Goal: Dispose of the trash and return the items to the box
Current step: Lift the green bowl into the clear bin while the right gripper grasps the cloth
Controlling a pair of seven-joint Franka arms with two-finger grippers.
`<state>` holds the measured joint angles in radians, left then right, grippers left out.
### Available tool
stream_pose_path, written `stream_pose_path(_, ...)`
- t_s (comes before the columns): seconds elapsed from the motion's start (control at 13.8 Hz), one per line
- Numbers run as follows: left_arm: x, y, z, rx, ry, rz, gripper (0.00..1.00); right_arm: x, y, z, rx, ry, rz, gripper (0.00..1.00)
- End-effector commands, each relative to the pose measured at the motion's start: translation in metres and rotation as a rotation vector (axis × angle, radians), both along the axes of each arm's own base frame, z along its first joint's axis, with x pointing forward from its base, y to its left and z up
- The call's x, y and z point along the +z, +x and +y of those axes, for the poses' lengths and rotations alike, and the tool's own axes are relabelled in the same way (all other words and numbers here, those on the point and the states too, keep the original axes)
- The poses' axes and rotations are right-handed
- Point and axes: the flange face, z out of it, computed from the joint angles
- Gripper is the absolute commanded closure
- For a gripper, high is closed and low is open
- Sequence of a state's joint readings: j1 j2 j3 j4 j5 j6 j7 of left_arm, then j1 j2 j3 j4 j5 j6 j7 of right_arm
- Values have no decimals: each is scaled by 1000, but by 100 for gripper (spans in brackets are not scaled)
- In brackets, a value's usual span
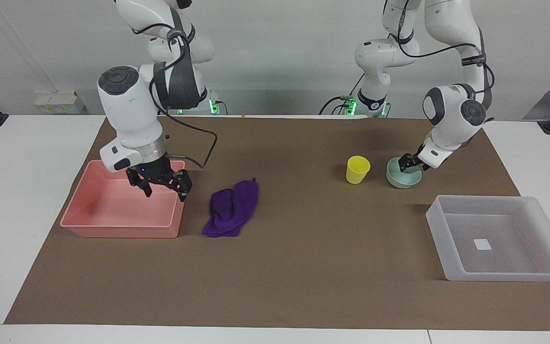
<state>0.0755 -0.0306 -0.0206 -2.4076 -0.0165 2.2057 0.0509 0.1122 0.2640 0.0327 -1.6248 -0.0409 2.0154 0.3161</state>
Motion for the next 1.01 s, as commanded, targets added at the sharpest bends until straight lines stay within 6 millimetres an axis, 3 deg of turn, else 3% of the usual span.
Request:
stream_pose_path(0.0,2,1,4,-8,-3,-14,82,-24,1,28,21,5,-2,0)
stream_pose_path(0.07,4,2,6,-6,-4,-6,100,-41,-5,43,24,6,4,0)
stream_pose_path(0.22,13,4,11,3,-6,14,100,-71,-15,63,22,21,-28,0)
stream_pose_path(0.51,56,18,12,14,-8,35,100,-120,-23,113,2,15,-15,0)
stream_pose_path(0.94,128,50,11,19,-26,19,100,-192,-52,118,10,-38,-66,0)
